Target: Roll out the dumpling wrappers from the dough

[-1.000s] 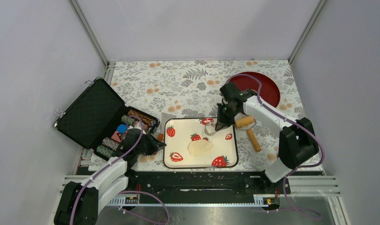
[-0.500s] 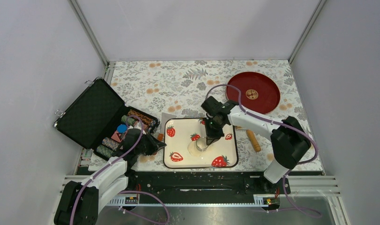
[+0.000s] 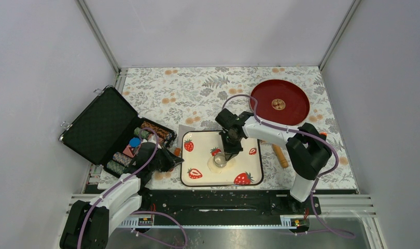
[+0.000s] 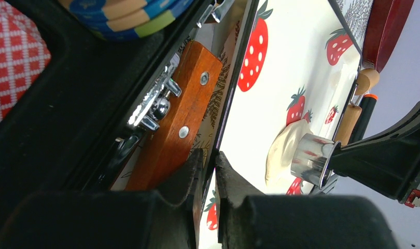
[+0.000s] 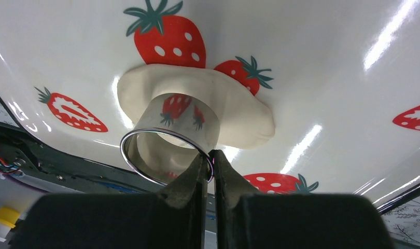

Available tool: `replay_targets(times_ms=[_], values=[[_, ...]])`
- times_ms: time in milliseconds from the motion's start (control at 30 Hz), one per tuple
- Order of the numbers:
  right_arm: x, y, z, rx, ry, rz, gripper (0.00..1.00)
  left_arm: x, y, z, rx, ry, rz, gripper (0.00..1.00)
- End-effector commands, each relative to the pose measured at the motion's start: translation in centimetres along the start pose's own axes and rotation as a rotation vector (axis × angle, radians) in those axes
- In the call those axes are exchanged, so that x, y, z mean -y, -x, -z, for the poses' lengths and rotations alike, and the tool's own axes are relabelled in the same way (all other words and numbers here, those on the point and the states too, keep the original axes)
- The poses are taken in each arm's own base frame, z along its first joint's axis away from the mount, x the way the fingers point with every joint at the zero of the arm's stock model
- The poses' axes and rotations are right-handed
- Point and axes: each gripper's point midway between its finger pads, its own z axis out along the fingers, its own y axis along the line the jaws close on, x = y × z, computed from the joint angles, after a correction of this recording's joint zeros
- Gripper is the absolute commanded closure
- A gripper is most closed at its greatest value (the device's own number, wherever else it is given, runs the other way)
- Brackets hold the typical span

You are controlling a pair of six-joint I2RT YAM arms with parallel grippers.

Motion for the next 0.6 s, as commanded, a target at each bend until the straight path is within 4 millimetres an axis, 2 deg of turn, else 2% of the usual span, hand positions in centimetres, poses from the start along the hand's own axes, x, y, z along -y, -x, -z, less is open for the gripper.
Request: replay_targets(times_ms=[0, 567], values=[[-0.9, 1.5, 0.4, 0.043, 0.002, 0.001, 0.96, -0.7, 0.4, -0.2, 0.025, 0.023, 0.003, 1.00], [-1.0, 1.2, -0.8, 0.012, 0.007, -0.002, 0.95, -0.7, 0.4, -0.2, 0.027, 0.021, 0.003, 1.00]])
